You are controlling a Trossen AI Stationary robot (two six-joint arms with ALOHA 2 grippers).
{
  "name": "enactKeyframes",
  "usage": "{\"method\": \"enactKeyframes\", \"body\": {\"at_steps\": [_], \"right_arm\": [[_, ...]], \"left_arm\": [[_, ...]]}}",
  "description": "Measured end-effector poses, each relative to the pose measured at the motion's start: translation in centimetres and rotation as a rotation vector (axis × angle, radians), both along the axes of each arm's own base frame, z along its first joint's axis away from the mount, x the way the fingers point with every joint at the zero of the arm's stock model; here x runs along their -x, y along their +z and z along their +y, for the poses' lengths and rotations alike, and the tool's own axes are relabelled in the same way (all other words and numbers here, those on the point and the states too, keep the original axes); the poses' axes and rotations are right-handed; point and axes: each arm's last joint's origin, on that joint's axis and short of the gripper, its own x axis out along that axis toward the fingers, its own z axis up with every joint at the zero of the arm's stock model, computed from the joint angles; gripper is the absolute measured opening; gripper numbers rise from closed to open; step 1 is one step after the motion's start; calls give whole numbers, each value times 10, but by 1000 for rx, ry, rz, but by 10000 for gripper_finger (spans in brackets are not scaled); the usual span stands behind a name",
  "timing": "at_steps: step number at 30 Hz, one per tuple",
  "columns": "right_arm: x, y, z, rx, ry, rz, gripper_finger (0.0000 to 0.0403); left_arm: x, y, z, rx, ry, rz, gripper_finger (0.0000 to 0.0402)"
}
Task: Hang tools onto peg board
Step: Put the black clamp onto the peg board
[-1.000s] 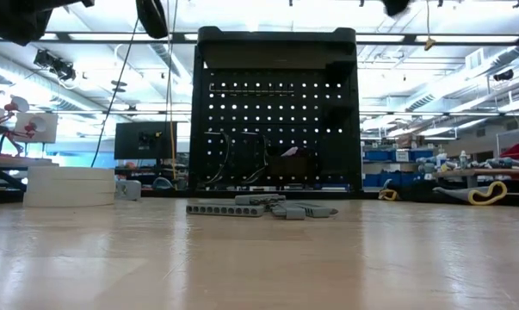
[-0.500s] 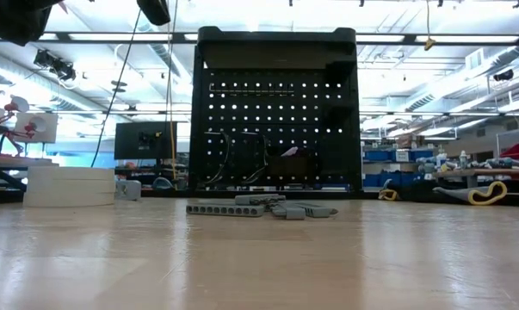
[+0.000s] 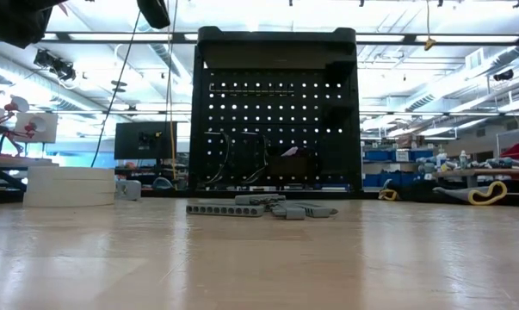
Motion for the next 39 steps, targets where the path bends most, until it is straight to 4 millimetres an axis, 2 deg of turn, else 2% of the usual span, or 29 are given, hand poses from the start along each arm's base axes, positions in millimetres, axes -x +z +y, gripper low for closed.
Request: {"method": "enactKeyframes", "body": {"at_steps": [9, 19, 25, 29, 32, 36, 39], "right_arm": [[-1, 4, 0, 44, -29, -4, 81], [-7, 40, 3, 195, -73, -45, 81], [-9, 72, -5, 368, -308, 6, 81], [-13, 96, -24, 533, -529, 134, 81], [-17, 116, -46, 635, -668, 228, 81], [-22, 143, -87, 816, -833, 394, 81], [-24, 160, -125, 878, -959, 533, 81]], "left_arm": [[-3, -5, -1, -70, 13, 60, 140], [-8, -17, 3, -144, 81, 191, 157], [-13, -31, 11, -171, 155, 335, 158], [-16, -39, 19, -109, 175, 415, 158], [-16, -45, 21, -114, 185, 470, 158], [-16, -50, 22, -122, 180, 525, 158], [-17, -50, 25, -116, 188, 527, 158]]}}
